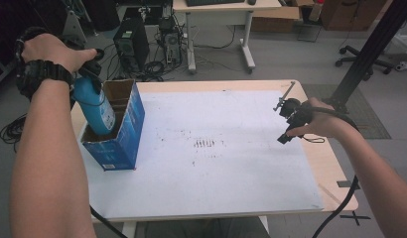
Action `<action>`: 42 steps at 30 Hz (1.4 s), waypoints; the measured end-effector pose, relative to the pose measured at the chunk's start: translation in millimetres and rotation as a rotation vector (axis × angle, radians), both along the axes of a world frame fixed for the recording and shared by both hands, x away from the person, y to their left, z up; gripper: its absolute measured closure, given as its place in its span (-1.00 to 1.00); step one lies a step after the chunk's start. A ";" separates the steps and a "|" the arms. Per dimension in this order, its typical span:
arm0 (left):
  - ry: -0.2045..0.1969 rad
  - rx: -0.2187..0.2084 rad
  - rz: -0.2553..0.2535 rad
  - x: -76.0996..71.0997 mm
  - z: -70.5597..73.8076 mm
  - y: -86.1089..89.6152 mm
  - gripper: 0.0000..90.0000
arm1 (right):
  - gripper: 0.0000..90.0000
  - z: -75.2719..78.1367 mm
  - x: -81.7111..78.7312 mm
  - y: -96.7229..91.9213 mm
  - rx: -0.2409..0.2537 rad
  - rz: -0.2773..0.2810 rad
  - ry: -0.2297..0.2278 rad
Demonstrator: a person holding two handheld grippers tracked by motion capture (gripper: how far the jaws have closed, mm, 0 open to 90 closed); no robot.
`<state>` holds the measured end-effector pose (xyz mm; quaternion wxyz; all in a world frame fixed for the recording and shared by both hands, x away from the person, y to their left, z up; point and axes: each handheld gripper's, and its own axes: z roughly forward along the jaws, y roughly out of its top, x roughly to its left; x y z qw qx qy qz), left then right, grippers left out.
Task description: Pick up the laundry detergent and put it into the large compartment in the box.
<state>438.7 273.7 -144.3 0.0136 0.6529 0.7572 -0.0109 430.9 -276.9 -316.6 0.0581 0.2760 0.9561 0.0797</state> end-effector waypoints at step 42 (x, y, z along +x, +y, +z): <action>0.040 -0.005 -0.035 8.8 -43.1 -8.4 -0.17 | -0.66 -4.7 -1.7 0.5 -0.003 0.000 0.006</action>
